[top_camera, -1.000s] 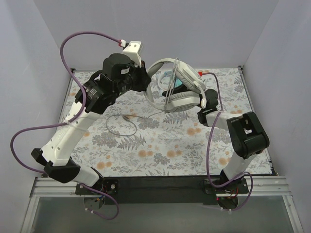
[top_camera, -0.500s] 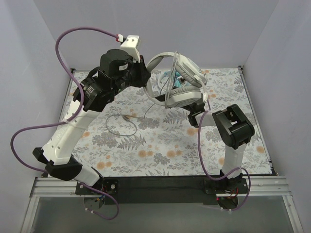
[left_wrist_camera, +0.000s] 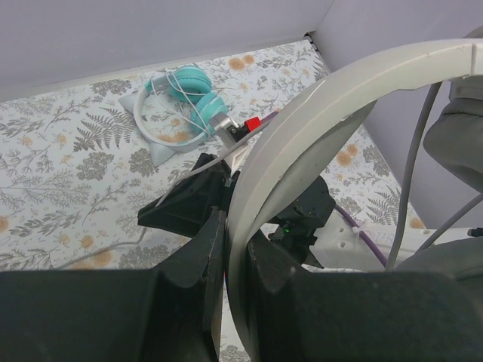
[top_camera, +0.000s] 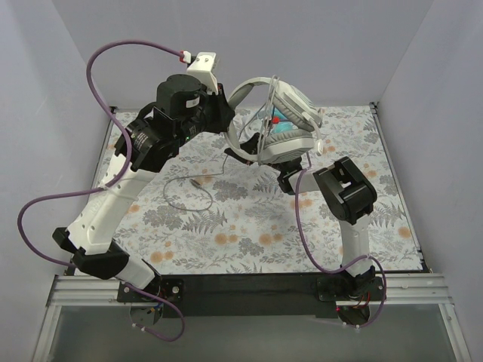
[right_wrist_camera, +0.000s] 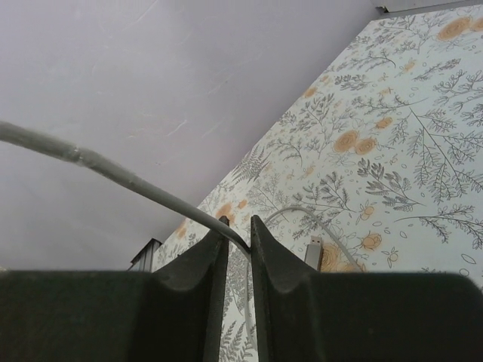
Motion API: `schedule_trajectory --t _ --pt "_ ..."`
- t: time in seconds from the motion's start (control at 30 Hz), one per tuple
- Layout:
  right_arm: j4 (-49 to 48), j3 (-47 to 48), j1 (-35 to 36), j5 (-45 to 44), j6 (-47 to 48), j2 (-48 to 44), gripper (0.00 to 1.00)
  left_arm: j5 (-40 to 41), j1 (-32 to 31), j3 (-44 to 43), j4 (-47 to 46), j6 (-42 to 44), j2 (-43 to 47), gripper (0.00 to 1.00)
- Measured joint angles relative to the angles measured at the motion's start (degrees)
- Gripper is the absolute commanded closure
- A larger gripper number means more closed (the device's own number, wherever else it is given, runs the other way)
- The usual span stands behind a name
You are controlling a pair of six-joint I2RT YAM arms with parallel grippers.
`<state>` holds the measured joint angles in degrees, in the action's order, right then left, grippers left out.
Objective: Wrap the headphones
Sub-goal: Wrap the headphone cable with the right arm
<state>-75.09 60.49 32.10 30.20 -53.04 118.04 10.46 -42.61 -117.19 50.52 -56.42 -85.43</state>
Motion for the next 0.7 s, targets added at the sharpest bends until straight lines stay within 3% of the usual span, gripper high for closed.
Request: schedule_trajectory --t 0.5,0.7 --pt "0.07 3.48 2.67 -5.22 1.09 3.3 0.72 0.5 0.0 -0.09 -0.42 -0.2 -0.37 1.0" --pt "0.11 4.74 4.13 -7.43 1.99 5.4 0.76 0.92 0.0 -0.11 -1.27 -0.63 -0.37 1.0"
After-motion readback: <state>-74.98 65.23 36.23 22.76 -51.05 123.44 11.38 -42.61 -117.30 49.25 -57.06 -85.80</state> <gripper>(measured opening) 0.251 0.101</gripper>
